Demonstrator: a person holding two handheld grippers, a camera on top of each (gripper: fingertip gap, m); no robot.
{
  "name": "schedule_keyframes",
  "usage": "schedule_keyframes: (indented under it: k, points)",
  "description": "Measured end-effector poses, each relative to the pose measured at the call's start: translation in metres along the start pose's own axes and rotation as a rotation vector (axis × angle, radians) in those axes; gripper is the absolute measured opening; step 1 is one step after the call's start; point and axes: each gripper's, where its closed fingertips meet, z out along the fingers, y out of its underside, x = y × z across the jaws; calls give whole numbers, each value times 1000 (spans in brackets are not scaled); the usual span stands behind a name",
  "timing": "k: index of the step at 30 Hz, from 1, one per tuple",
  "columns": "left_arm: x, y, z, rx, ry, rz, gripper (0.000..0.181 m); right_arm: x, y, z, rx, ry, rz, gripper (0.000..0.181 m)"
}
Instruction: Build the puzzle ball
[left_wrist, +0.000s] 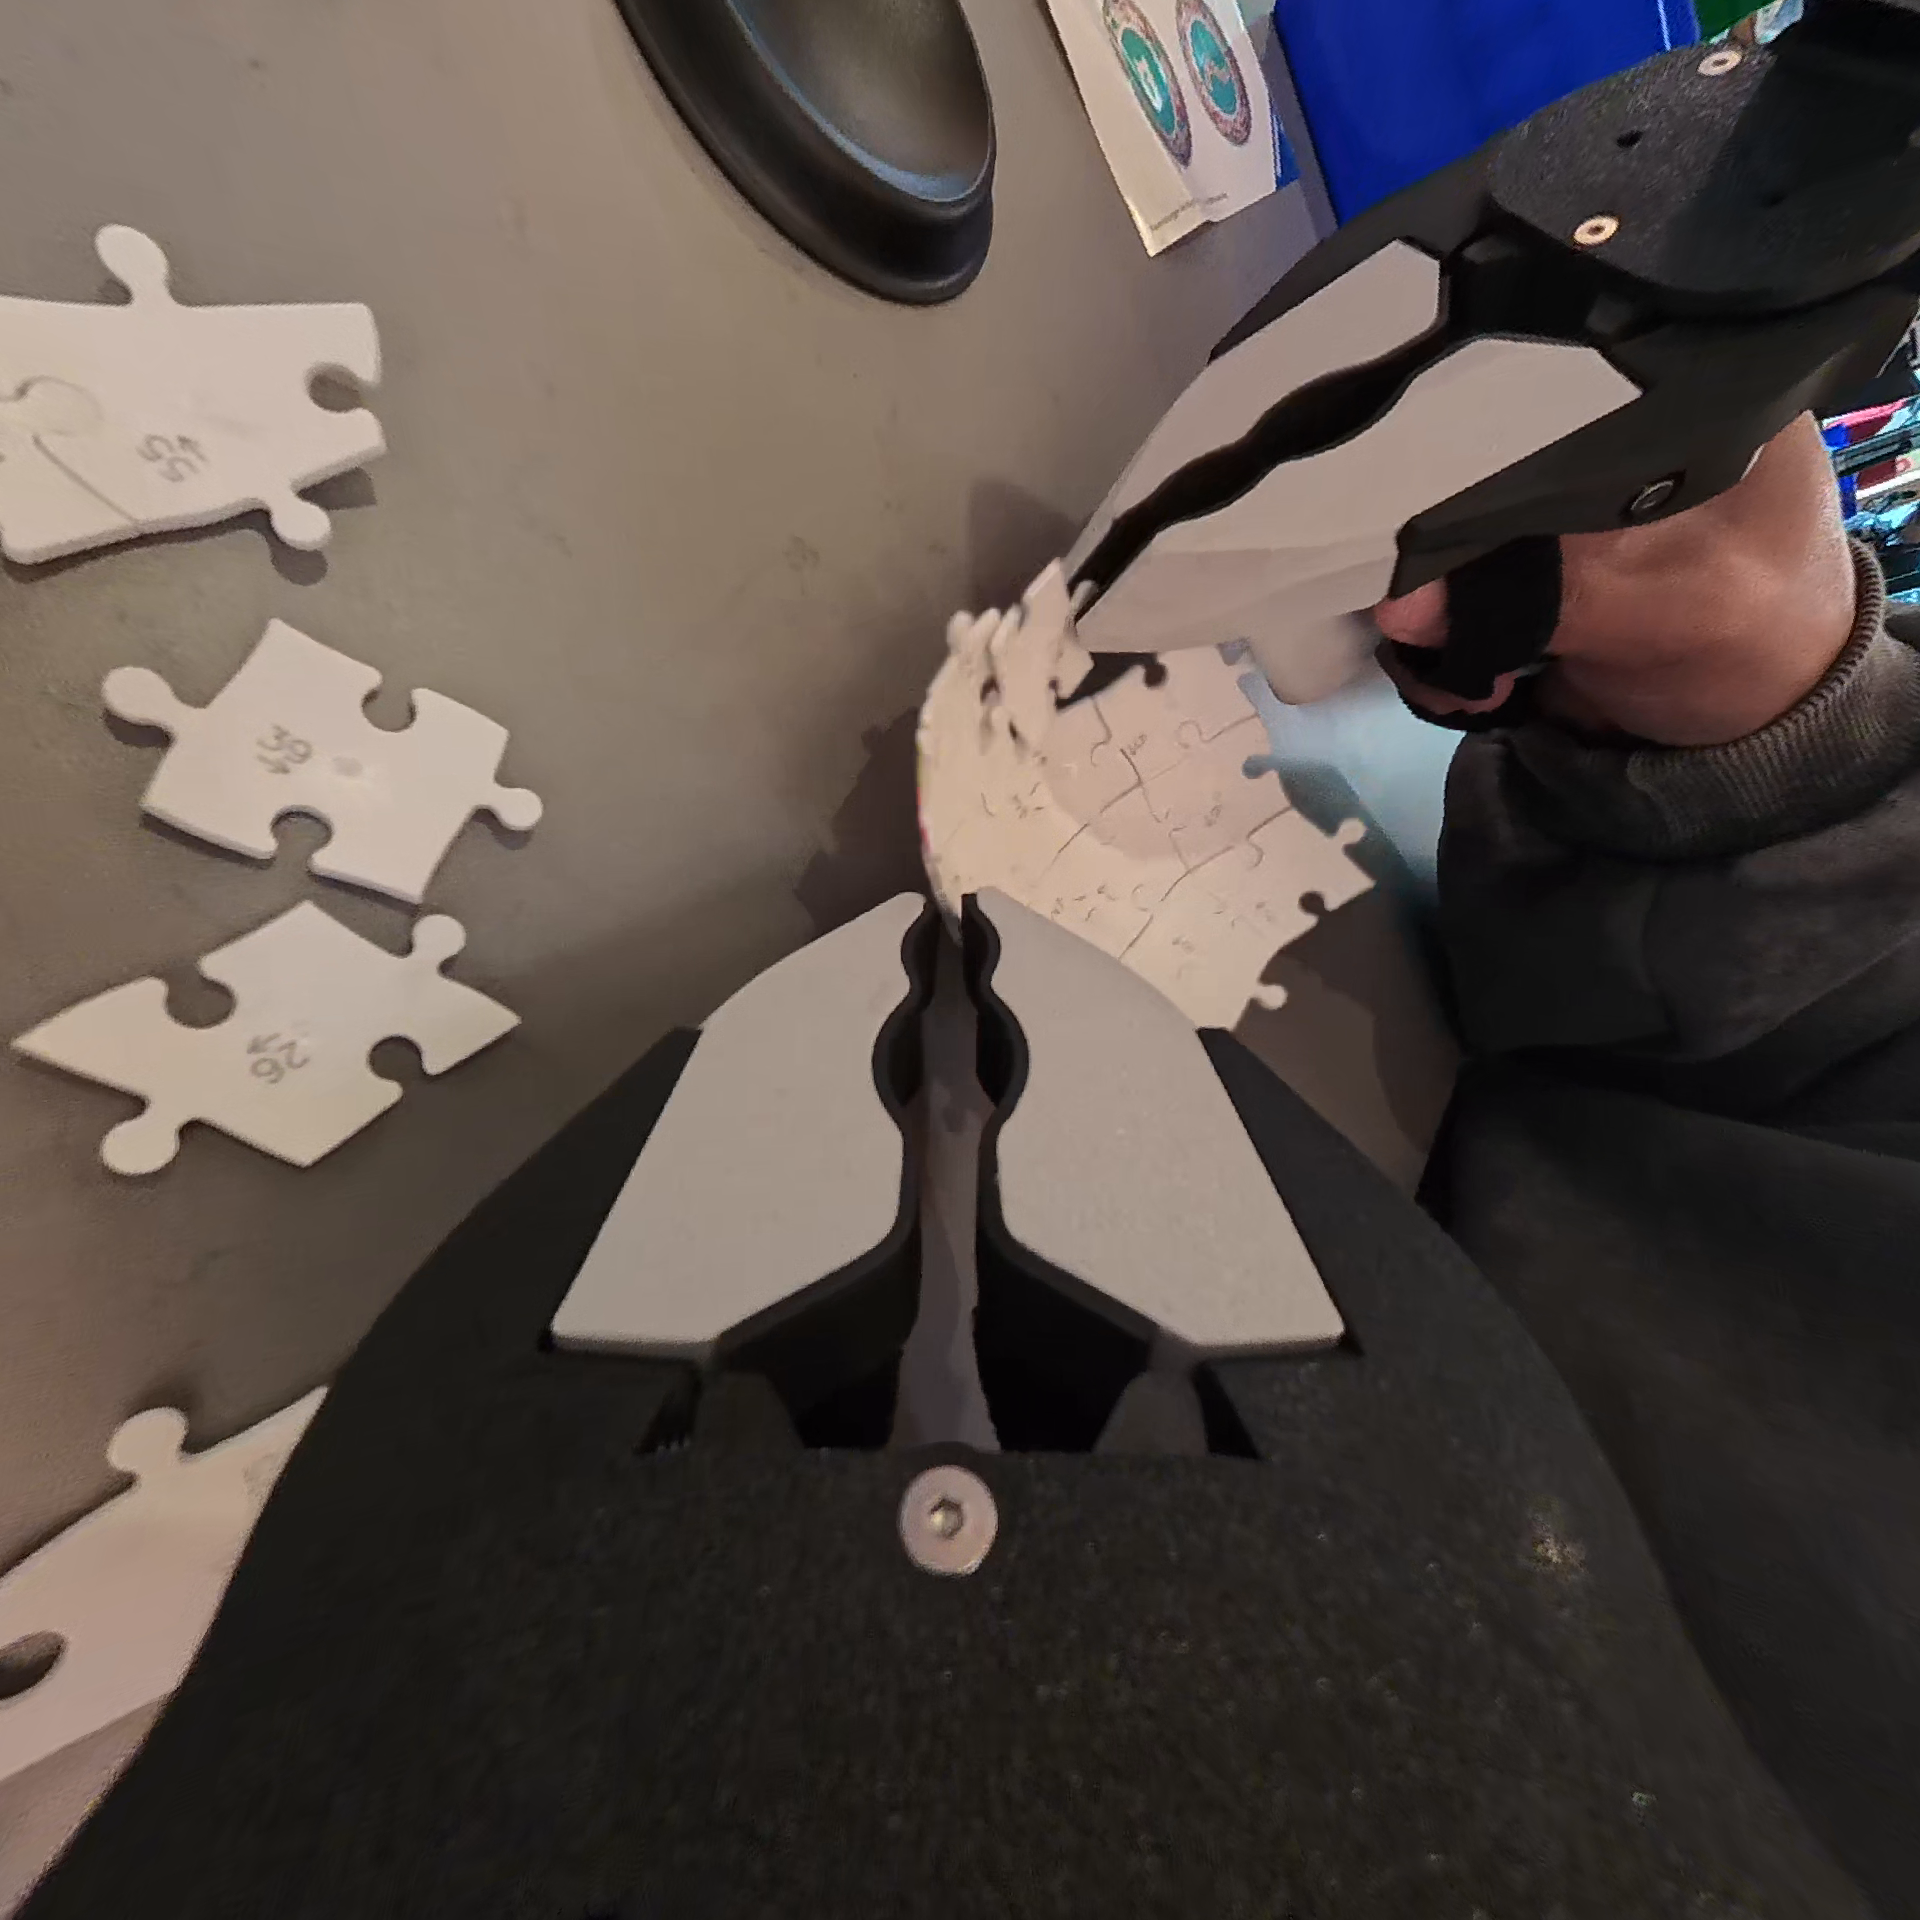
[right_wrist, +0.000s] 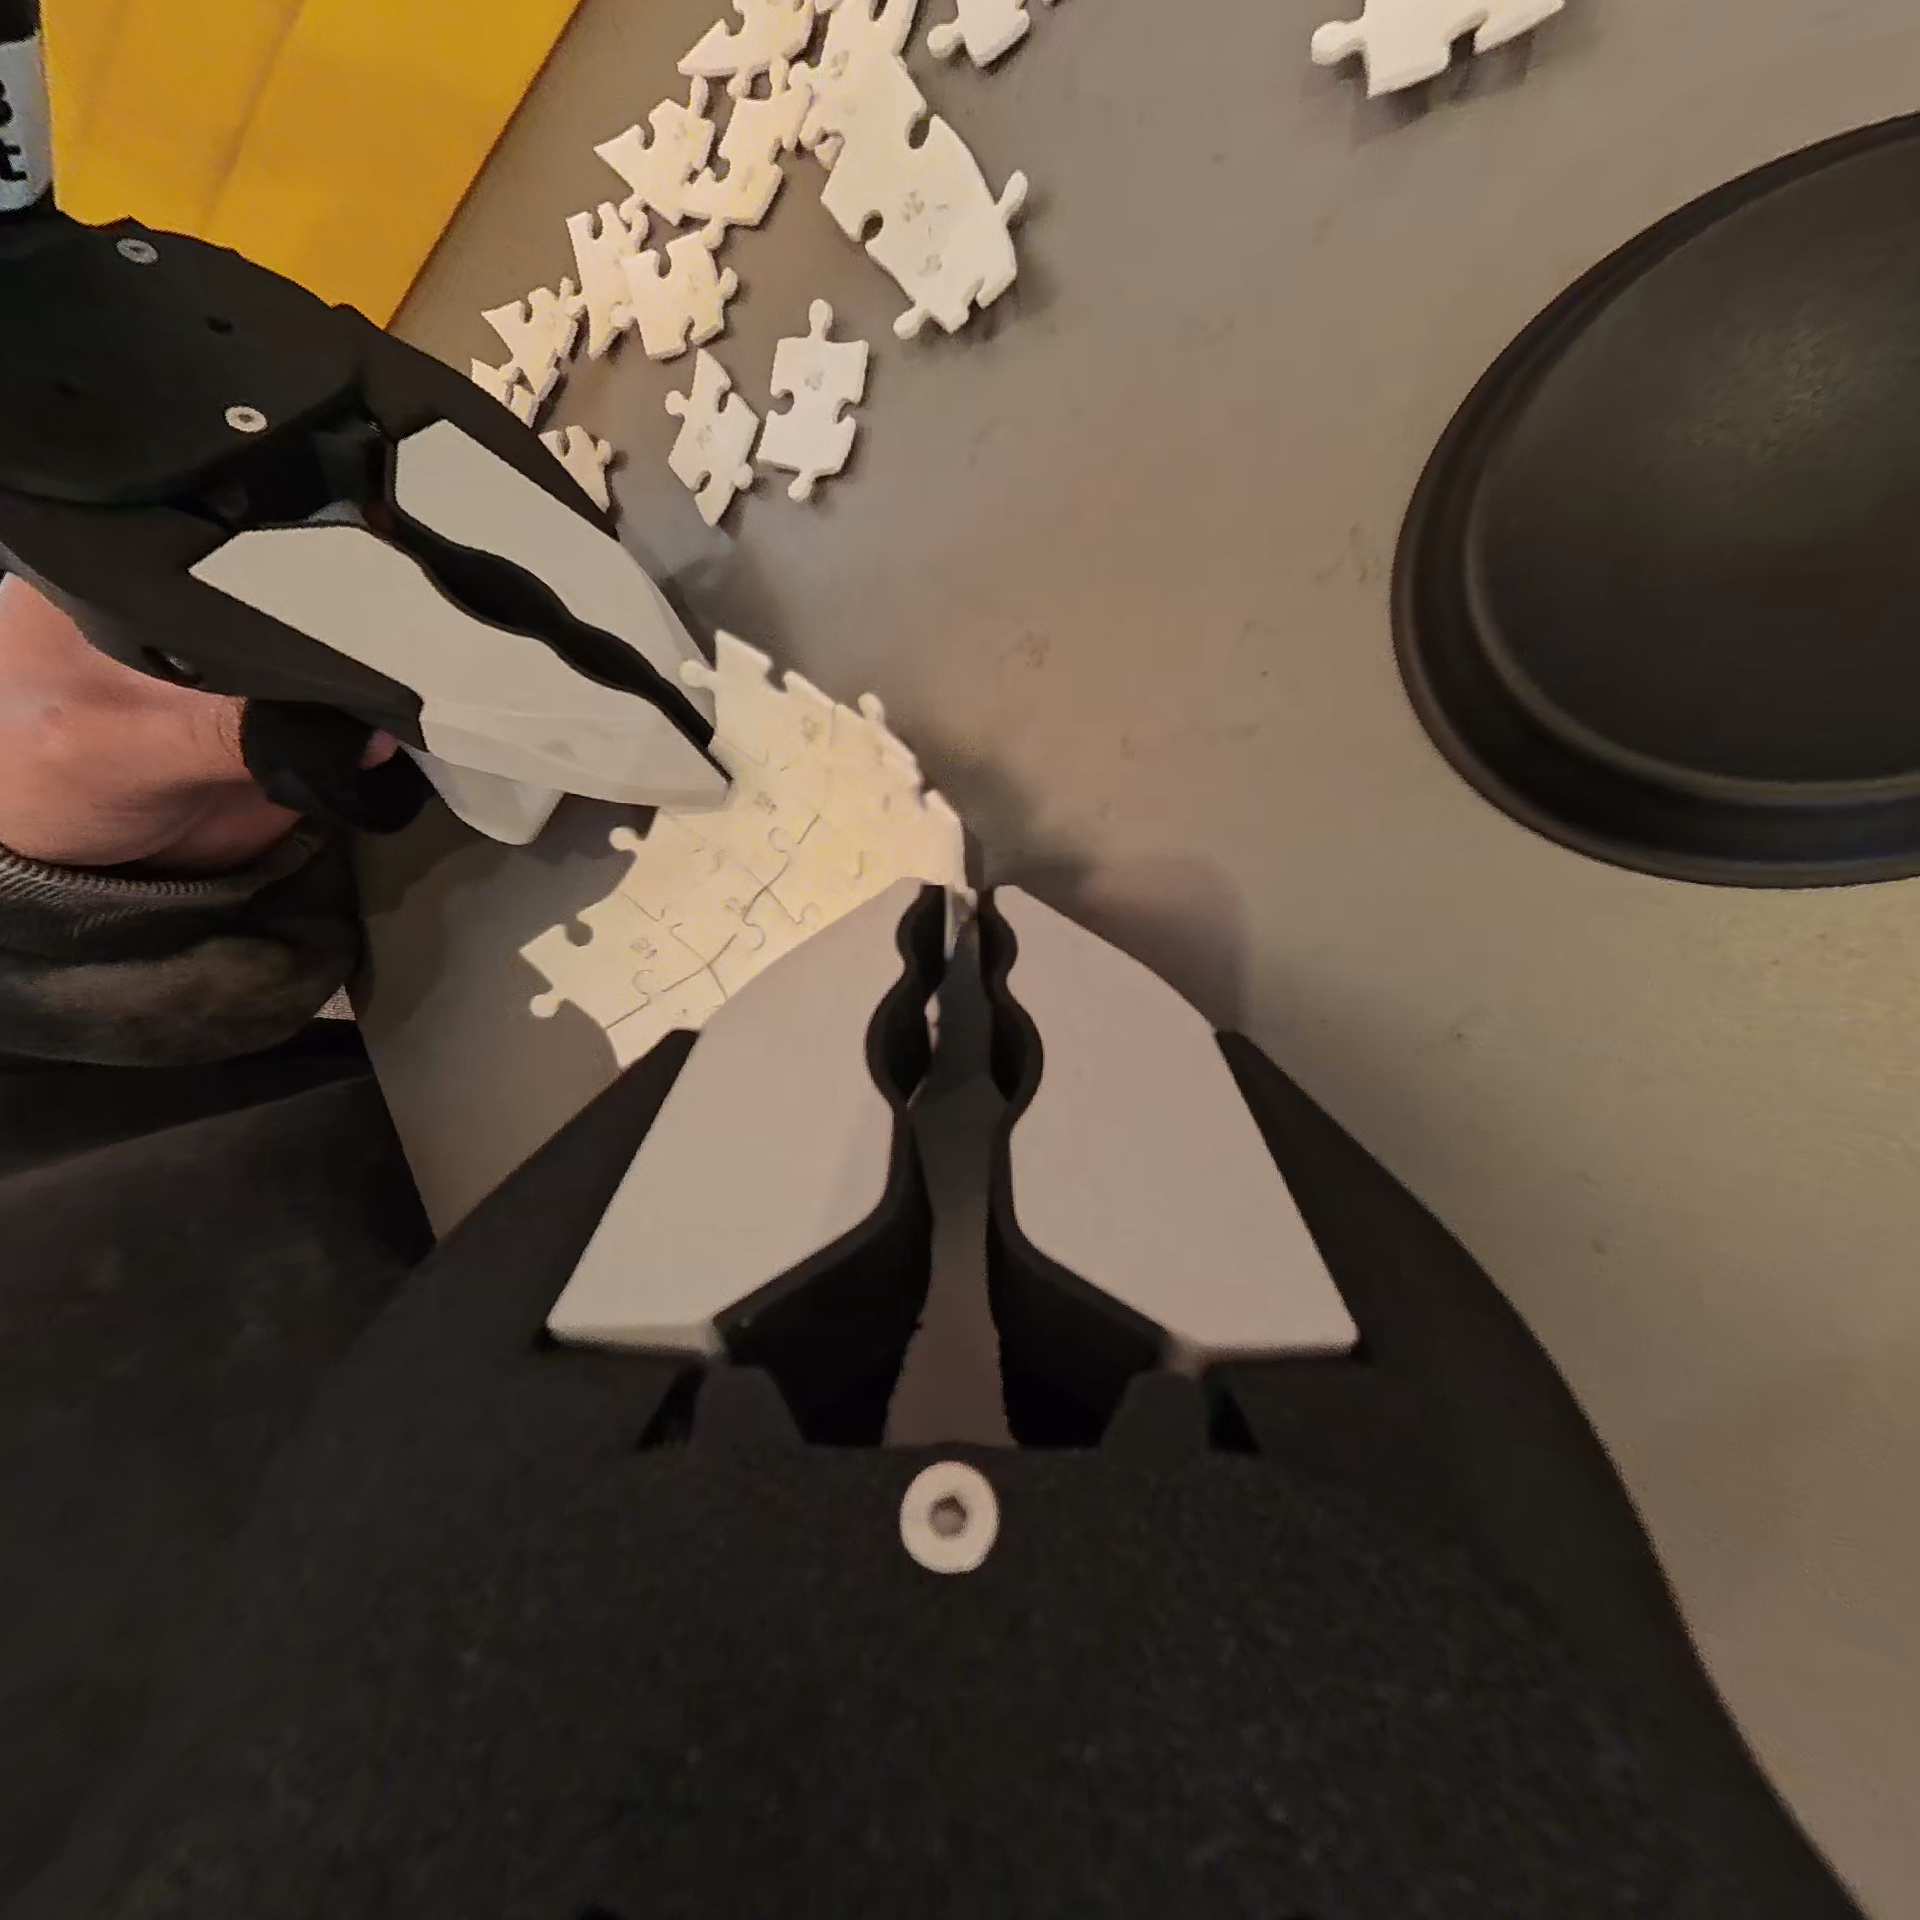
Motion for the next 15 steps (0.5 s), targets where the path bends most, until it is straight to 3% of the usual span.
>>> schedule_keyframes:
  k: [9, 15]
  points:
    - [3, 2, 1, -4, -3, -13, 2, -13, 0, -9, 1, -42, -27, 7]
    - [3, 3, -1, -12, -7, -17, 2, -60, -2, -34, -3, -177, -360, 7]
